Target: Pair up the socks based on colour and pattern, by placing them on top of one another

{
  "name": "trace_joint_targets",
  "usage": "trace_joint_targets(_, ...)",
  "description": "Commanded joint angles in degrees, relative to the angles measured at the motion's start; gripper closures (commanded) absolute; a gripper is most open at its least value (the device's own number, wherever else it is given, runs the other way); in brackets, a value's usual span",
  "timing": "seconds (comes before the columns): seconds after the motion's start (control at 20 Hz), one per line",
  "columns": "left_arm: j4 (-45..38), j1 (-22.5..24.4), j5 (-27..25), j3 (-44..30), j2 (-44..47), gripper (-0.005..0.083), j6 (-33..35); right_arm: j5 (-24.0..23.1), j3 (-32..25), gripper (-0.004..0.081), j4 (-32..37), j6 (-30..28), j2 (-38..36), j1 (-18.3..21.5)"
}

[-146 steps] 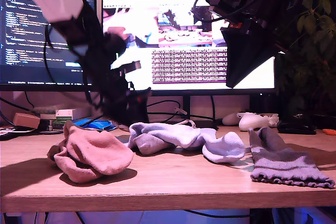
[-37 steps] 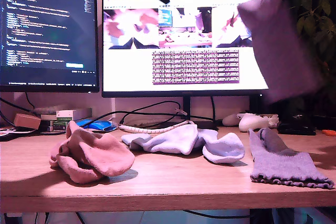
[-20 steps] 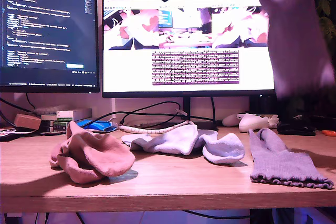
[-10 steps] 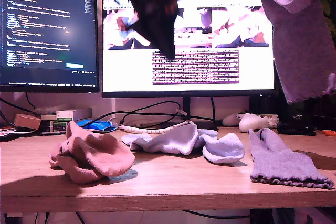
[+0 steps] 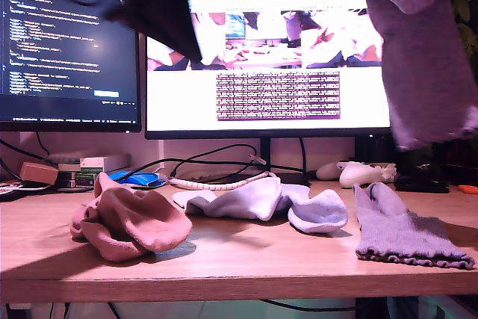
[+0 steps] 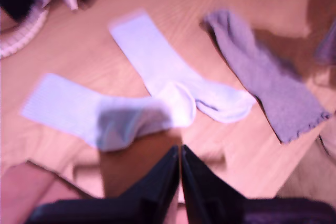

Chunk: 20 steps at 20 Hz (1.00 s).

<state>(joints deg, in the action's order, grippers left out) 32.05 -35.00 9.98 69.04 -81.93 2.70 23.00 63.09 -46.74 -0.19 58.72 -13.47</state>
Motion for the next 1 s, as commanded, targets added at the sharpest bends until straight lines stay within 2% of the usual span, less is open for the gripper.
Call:
trace_joint_targets(0.0, -3.54, -0.63, 0.04, -5.68, 0.5, 0.0797, -1.25, 0.04, -0.11, 0.0783, 0.48, 0.11, -1.42, 0.09)
trace_joint_targets(0.15, -9.86, -0.66, 0.04, -12.0, 6.71, 0.0797, -1.2, -2.21, -2.84, 0.0783, 3.13, 0.15, -6.1, 0.11)
trace_joint_targets(0.4, -20.65, -0.68, 0.07, -21.49, 15.47, 0.0797, -1.11, -3.39, -15.89, 0.0783, 14.36, 3.06, -18.38, 0.09)
trace_joint_targets(0.5, -22.73, -1.09, 0.04, -24.15, 17.88, 0.0797, -1.14, -3.32, -20.55, 0.0783, 14.51, 4.87, -22.27, 0.09)
trace_joint_targets(0.75, -26.01, -2.58, 0.07, -26.01, 19.8, 0.0797, -0.92, 1.62, -22.18, 0.0783, 12.87, 8.61, -21.55, 0.09)
trace_joint_targets(0.85, -27.82, -3.04, 0.04, -26.18, 19.74, 0.0797, -0.96, 2.34, -22.18, 0.0783, 13.84, 12.61, -19.28, 0.09)
trace_joint_targets(0.95, -27.74, -3.04, 0.04, -26.18, 19.65, 0.0797, -0.94, 2.69, -22.18, 0.0783, 14.58, 13.99, -16.0, 0.09)
